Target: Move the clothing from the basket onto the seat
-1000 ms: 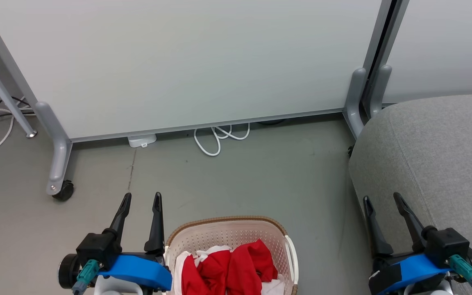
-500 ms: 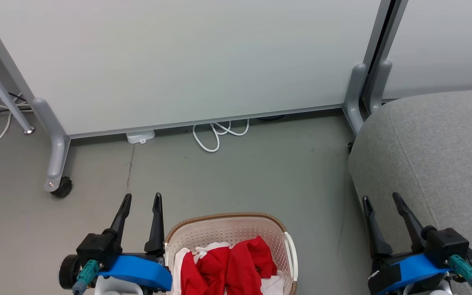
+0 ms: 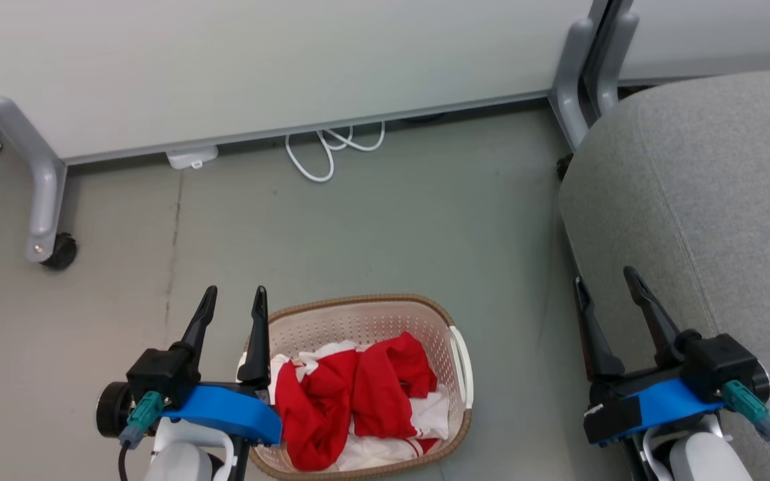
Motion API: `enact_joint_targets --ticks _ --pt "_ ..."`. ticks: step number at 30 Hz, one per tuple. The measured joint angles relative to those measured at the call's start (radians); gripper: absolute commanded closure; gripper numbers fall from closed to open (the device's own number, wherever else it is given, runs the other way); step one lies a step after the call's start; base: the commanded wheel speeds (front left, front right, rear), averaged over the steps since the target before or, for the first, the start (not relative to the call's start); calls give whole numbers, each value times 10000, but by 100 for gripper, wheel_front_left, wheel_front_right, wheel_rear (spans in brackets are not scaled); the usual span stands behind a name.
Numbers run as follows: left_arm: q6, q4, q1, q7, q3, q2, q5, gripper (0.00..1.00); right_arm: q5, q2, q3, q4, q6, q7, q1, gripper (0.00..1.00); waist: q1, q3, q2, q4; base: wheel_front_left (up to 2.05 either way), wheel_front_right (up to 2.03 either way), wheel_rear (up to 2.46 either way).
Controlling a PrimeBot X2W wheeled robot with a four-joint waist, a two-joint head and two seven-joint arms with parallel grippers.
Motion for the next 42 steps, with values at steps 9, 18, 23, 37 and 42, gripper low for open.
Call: enact_joint_targets --ticks 9,18,23,37,42 --pt "-111 1066 -825 0 -56 221 98 0 259 -2 692 31 0 -138 -939 0 1 1566 0 -576 0 0 0" --pt "-132 2865 -2456 0 -347 775 98 0 633 -10 1200 -98 0 -221 -1801 0 1 3411 0 -1412 0 0 0" --pt "-113 4098 -3312 155 -374 1106 182 0 909 -10 1432 -368 0 -226 -2112 0 2 4255 0 -1853 0 0 0" --pt "418 6491 -5014 1515 -336 2144 326 0 1799 -13 2134 -819 0 -232 -2592 0 1 6038 0 -2999 0 0 0" --pt "633 6892 -5353 1850 -291 2272 242 0 1921 -13 2188 -872 0 -232 -2625 0 1 6399 0 -3188 0 0 0"
